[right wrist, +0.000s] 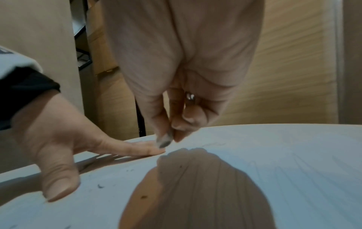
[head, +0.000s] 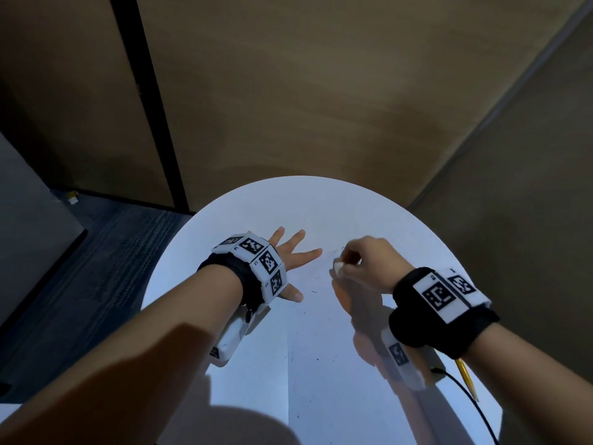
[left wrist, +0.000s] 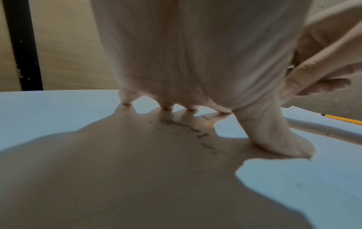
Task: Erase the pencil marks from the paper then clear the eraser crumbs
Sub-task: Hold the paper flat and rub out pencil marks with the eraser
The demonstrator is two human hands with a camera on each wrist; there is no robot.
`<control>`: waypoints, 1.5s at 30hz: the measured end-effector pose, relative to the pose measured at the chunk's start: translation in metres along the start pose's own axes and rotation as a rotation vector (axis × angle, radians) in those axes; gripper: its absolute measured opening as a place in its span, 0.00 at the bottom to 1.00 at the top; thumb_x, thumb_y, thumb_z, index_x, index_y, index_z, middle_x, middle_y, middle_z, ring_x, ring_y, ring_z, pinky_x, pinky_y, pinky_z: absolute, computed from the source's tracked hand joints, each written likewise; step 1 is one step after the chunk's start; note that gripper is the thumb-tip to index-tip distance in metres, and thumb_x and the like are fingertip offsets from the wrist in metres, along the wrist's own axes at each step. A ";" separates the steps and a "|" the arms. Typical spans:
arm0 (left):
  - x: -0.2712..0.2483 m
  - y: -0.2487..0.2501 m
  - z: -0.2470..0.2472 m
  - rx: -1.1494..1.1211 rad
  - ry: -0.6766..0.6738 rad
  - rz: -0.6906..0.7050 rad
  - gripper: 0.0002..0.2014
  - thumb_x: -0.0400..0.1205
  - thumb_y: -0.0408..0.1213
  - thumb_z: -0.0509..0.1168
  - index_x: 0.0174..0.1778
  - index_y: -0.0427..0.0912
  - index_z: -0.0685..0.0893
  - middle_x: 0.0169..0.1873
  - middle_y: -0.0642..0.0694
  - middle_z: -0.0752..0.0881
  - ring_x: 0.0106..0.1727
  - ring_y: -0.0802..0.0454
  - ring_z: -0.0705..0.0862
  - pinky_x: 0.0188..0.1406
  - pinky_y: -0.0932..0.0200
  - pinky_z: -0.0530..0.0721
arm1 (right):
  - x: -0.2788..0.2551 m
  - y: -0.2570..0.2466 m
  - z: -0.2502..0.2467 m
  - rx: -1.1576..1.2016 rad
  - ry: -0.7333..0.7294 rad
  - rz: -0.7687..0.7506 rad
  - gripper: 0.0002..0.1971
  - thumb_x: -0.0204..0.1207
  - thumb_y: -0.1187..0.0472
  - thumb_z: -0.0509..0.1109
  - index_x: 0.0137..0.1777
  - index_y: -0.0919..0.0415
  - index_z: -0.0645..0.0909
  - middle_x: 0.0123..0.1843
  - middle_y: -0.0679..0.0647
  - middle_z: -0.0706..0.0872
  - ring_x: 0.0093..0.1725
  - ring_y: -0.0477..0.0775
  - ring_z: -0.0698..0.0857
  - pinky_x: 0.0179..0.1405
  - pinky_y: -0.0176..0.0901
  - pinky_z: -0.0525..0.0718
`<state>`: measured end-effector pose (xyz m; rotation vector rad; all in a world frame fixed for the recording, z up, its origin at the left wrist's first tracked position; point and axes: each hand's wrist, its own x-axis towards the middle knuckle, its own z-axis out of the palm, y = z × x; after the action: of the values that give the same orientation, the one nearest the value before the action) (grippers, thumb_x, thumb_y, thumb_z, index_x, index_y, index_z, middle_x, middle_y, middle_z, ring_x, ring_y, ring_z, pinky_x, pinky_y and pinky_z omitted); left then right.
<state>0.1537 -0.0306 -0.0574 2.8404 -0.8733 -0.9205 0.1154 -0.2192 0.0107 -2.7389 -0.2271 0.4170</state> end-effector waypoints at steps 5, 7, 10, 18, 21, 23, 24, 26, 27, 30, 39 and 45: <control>0.001 0.000 0.001 0.005 0.003 0.000 0.47 0.72 0.71 0.61 0.76 0.74 0.33 0.80 0.56 0.28 0.81 0.39 0.30 0.70 0.20 0.42 | 0.002 -0.002 0.013 0.021 0.050 -0.094 0.09 0.78 0.58 0.67 0.51 0.62 0.83 0.49 0.56 0.87 0.45 0.50 0.79 0.40 0.34 0.70; 0.002 -0.002 0.003 -0.006 0.007 0.002 0.47 0.71 0.72 0.61 0.75 0.75 0.33 0.80 0.57 0.28 0.81 0.40 0.31 0.70 0.20 0.41 | -0.005 0.001 0.017 -0.067 -0.027 -0.150 0.10 0.79 0.58 0.65 0.54 0.63 0.83 0.51 0.55 0.87 0.46 0.49 0.78 0.39 0.30 0.67; 0.001 -0.003 0.004 0.000 0.013 0.006 0.48 0.69 0.74 0.61 0.75 0.75 0.33 0.80 0.57 0.28 0.81 0.40 0.31 0.70 0.20 0.42 | -0.005 0.004 0.009 -0.147 -0.127 -0.163 0.11 0.79 0.57 0.65 0.54 0.62 0.84 0.50 0.53 0.86 0.44 0.45 0.74 0.37 0.29 0.66; 0.001 -0.002 0.004 -0.018 0.019 0.012 0.48 0.70 0.73 0.62 0.76 0.75 0.34 0.80 0.56 0.29 0.81 0.40 0.31 0.70 0.20 0.41 | -0.002 -0.001 0.021 -0.262 -0.065 -0.182 0.12 0.82 0.60 0.58 0.49 0.65 0.81 0.43 0.56 0.80 0.44 0.56 0.76 0.45 0.43 0.73; -0.001 -0.002 0.003 -0.022 0.021 0.009 0.48 0.71 0.71 0.62 0.76 0.74 0.35 0.80 0.57 0.29 0.81 0.40 0.31 0.70 0.20 0.41 | -0.007 -0.001 0.015 -0.331 -0.157 -0.153 0.13 0.82 0.58 0.57 0.50 0.65 0.82 0.48 0.58 0.84 0.47 0.58 0.80 0.48 0.46 0.77; 0.000 -0.002 0.003 -0.011 0.028 0.005 0.47 0.71 0.71 0.62 0.76 0.75 0.34 0.80 0.57 0.28 0.81 0.41 0.31 0.70 0.20 0.41 | -0.001 -0.004 0.012 -0.315 -0.132 -0.150 0.14 0.83 0.57 0.58 0.53 0.63 0.82 0.51 0.58 0.84 0.52 0.58 0.82 0.50 0.44 0.77; 0.000 -0.002 0.003 -0.005 0.028 0.003 0.47 0.71 0.72 0.62 0.76 0.75 0.34 0.80 0.57 0.28 0.81 0.40 0.31 0.70 0.20 0.41 | 0.001 -0.005 0.012 -0.297 -0.093 -0.149 0.14 0.83 0.57 0.58 0.54 0.63 0.82 0.52 0.58 0.84 0.53 0.58 0.81 0.51 0.43 0.76; 0.001 0.000 0.003 0.001 0.019 -0.002 0.47 0.71 0.72 0.61 0.76 0.74 0.34 0.80 0.56 0.28 0.81 0.40 0.31 0.70 0.20 0.41 | 0.003 -0.006 0.015 -0.275 -0.039 -0.135 0.13 0.83 0.59 0.57 0.54 0.64 0.81 0.53 0.59 0.83 0.54 0.59 0.81 0.50 0.44 0.75; 0.000 0.001 0.001 0.007 0.012 -0.005 0.47 0.72 0.71 0.61 0.76 0.74 0.34 0.80 0.56 0.28 0.81 0.40 0.31 0.71 0.21 0.41 | 0.002 -0.005 0.016 -0.273 -0.041 -0.129 0.12 0.83 0.60 0.57 0.54 0.65 0.80 0.53 0.59 0.82 0.54 0.60 0.81 0.50 0.44 0.75; -0.002 0.002 0.000 0.013 -0.001 -0.008 0.47 0.72 0.71 0.61 0.77 0.73 0.34 0.80 0.56 0.28 0.81 0.40 0.31 0.70 0.20 0.41 | -0.005 -0.003 0.015 -0.317 -0.143 -0.103 0.12 0.81 0.60 0.57 0.51 0.65 0.81 0.52 0.60 0.83 0.52 0.59 0.82 0.49 0.45 0.77; -0.007 0.006 -0.002 0.025 0.032 0.003 0.46 0.72 0.72 0.60 0.77 0.73 0.35 0.80 0.56 0.29 0.82 0.40 0.32 0.69 0.19 0.43 | 0.009 -0.027 0.029 0.035 0.046 -0.020 0.10 0.78 0.59 0.66 0.47 0.68 0.80 0.47 0.60 0.86 0.42 0.52 0.77 0.35 0.39 0.70; -0.005 0.002 0.000 0.014 0.039 -0.001 0.46 0.73 0.71 0.60 0.76 0.75 0.34 0.80 0.57 0.29 0.82 0.42 0.32 0.70 0.20 0.43 | 0.005 -0.026 0.029 0.077 -0.026 -0.038 0.05 0.76 0.61 0.68 0.41 0.62 0.79 0.39 0.51 0.81 0.40 0.48 0.77 0.28 0.25 0.67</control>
<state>0.1491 -0.0297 -0.0547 2.8599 -0.8777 -0.8591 0.1084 -0.1849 -0.0071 -2.6513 -0.2633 0.4418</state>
